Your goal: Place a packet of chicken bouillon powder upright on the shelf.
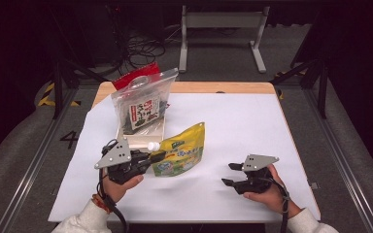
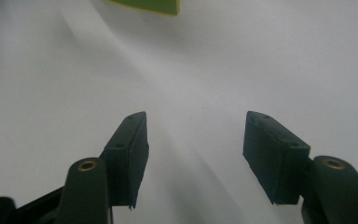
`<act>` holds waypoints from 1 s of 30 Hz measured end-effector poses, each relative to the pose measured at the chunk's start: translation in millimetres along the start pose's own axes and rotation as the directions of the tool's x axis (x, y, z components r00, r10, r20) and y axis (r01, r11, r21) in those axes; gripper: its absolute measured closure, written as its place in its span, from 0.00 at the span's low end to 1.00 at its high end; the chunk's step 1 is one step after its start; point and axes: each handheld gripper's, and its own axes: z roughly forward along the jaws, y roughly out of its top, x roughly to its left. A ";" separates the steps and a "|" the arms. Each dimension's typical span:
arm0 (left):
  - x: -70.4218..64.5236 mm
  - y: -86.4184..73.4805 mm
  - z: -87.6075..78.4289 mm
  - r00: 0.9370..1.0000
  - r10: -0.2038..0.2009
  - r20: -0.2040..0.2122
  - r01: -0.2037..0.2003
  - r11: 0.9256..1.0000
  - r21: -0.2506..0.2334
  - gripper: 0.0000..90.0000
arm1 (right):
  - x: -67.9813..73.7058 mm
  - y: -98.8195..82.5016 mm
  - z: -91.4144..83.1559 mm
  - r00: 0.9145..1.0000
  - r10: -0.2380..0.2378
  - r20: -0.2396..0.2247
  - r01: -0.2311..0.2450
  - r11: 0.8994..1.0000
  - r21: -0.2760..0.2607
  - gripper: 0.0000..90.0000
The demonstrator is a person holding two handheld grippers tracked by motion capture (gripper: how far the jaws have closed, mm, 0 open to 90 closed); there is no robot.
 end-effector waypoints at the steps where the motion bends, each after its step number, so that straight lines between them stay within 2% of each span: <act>1: 0.2 0.8 -1.4 1.000 0.002 -0.006 -0.002 1.000 -0.002 1.00 | 0.3 -0.3 -0.6 1.000 0.000 0.000 0.000 1.000 0.001 0.45; 10: 4.5 12.0 -19.8 0.999 0.025 -0.047 -0.027 0.999 -0.029 1.00 | 2.2 -5.6 -3.9 1.000 -0.004 0.011 0.004 1.000 0.009 0.43; 15: 8.6 17.9 -27.5 0.998 0.035 -0.053 -0.037 0.998 -0.046 1.00 | 4.3 -5.5 -4.9 1.000 -0.001 0.011 0.001 1.000 0.006 0.43; 19: 17.1 22.8 -39.3 0.994 0.058 -0.091 -0.063 0.997 -0.053 1.00 | 3.4 -6.1 -3.7 1.000 0.004 0.010 -0.004 1.000 0.011 0.43; 30: 42.9 20.5 -61.7 0.989 0.038 -0.143 -0.051 0.995 -0.087 1.00 | 3.7 -7.3 0.4 1.000 0.010 0.000 -0.010 1.000 0.023 0.42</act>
